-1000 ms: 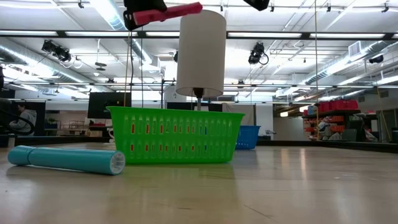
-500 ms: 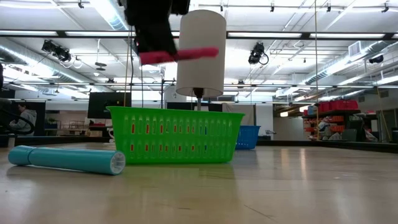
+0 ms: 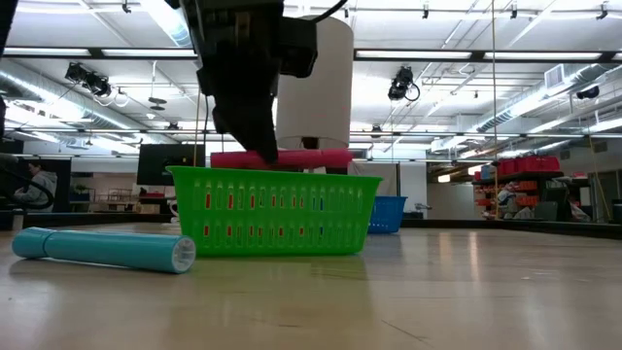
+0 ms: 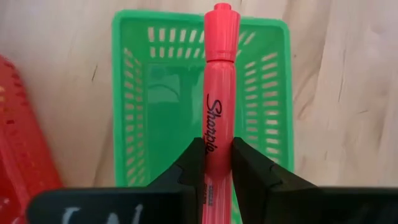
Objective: Pick & Place Markers
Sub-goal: Put the pink highlighter into the green bin, then put the bottom right blue highlighter into the green bin
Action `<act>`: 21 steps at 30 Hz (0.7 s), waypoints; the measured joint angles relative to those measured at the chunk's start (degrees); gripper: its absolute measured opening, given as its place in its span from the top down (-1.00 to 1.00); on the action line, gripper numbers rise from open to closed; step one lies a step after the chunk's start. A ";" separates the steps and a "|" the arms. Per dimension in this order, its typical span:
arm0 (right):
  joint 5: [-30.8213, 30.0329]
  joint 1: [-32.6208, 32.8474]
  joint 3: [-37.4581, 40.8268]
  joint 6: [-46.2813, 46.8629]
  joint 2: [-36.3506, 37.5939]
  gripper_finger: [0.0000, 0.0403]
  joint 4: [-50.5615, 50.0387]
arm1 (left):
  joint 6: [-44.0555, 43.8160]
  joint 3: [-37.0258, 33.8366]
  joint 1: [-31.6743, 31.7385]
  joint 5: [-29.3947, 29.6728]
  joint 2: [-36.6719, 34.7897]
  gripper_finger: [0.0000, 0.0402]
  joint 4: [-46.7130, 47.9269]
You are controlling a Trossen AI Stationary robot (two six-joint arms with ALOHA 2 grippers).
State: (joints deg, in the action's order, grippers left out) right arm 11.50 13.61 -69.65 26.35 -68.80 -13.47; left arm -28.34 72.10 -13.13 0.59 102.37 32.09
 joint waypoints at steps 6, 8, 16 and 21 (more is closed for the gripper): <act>0.00 0.00 0.00 0.02 0.01 0.37 -2.06 | -0.02 0.00 0.02 -1.61 -0.04 0.55 0.84; -0.01 0.00 0.00 0.13 0.01 0.37 -2.71 | -0.03 0.00 0.04 -3.83 -0.04 0.50 0.75; -0.01 0.00 0.00 -0.77 0.01 0.37 -3.15 | -1.55 0.00 0.21 -4.26 -0.04 0.35 0.82; -0.04 0.00 0.00 -1.57 0.01 0.37 -4.76 | -0.77 0.00 0.75 -6.20 -0.51 0.21 0.85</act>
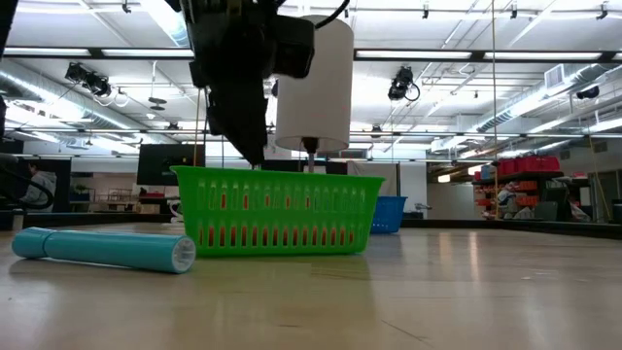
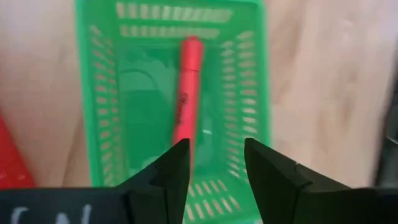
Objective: Pick & Place Markers
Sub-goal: Put the bottom right blue highlighter into the green bin
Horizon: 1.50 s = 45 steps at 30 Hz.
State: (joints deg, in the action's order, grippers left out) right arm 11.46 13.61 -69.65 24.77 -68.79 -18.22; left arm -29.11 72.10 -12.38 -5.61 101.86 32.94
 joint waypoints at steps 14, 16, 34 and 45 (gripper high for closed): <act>-9.60 -0.39 -0.02 17.41 0.46 0.37 -25.99 | 7.34 -9.12 -5.44 18.89 -16.98 0.17 -22.84; -9.43 -0.39 -0.02 20.60 0.48 0.37 -26.89 | 7.59 -12.65 -6.01 20.63 -20.05 0.17 -28.94; -8.10 3.90 -0.02 44.01 0.48 0.02 -45.16 | 10.60 -32.37 -9.58 25.00 -34.11 0.17 -62.17; -9.50 15.34 -0.02 67.84 0.46 -0.20 -63.70 | 10.26 -32.37 -9.58 21.86 -34.11 0.17 -62.22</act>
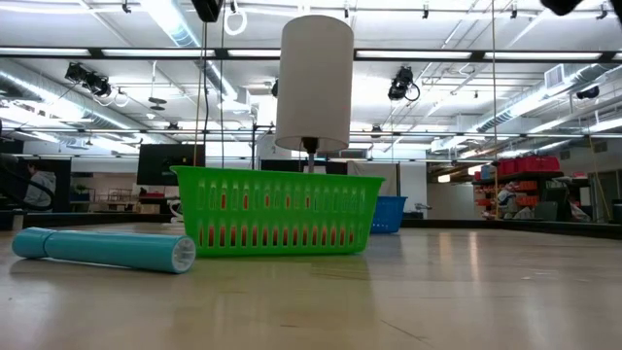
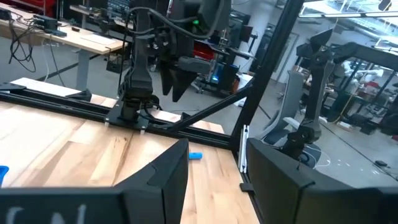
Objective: Pick & Place Markers
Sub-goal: Put the bottom right blue highlighter into the green bin
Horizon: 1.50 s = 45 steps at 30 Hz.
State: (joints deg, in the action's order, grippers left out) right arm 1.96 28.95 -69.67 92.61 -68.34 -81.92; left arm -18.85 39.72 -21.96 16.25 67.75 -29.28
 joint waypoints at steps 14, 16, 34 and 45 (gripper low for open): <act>3.73 9.97 5.79 14.62 0.01 -0.19 2.04 | 0.00 0.00 0.02 0.00 0.00 0.17 -0.02; 4.37 10.89 8.98 15.13 0.00 -0.19 6.33 | -0.02 0.00 0.02 0.00 0.00 0.17 -0.01; 8.89 12.47 33.32 22.63 -0.07 -0.19 37.68 | -0.04 0.00 0.02 0.00 0.00 0.17 0.00; 14.74 12.66 34.71 19.07 -8.36 -0.19 44.45 | -0.04 0.00 0.02 0.00 0.02 0.17 0.04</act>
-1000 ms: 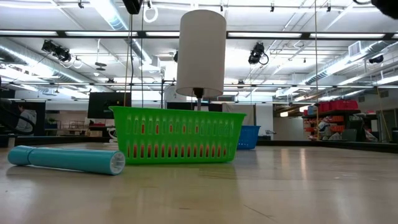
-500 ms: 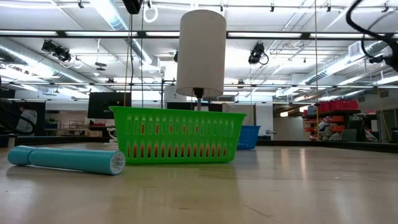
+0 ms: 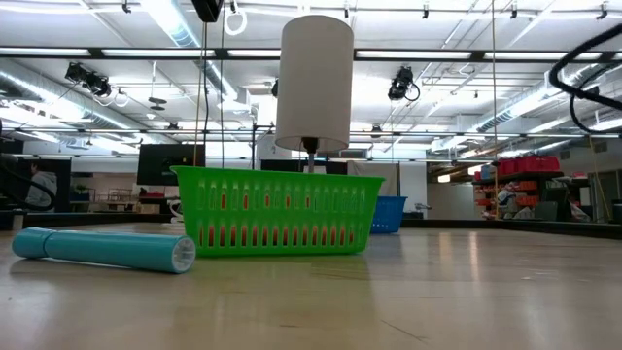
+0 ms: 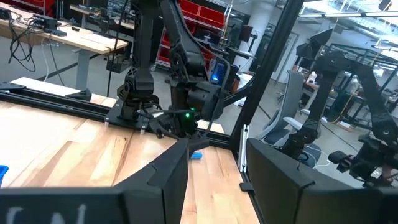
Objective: Pick & Place Markers
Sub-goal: Put the bottom right blue highlighter into the green bin
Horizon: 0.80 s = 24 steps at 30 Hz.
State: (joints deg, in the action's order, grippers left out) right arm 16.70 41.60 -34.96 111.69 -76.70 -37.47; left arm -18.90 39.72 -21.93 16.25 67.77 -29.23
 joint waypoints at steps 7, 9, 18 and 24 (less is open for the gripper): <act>2.41 -0.15 0.00 -4.73 -4.23 -0.17 4.43 | 0.00 0.00 0.00 0.00 0.00 0.17 0.08; 2.43 -0.15 0.00 -4.70 -5.14 -0.11 6.59 | 0.00 0.00 0.00 0.00 0.00 0.17 0.19; 5.37 -0.26 -0.22 -2.55 -9.69 0.33 8.07 | 0.00 0.00 0.00 0.00 0.04 0.17 0.41; 5.74 -0.22 -0.22 -1.78 -9.76 0.65 8.04 | 0.06 0.00 0.00 0.00 0.04 0.17 0.42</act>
State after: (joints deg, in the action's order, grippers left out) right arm 22.44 41.39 -35.18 109.90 -86.46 -29.43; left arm -18.84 39.72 -21.93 16.25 67.81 -28.82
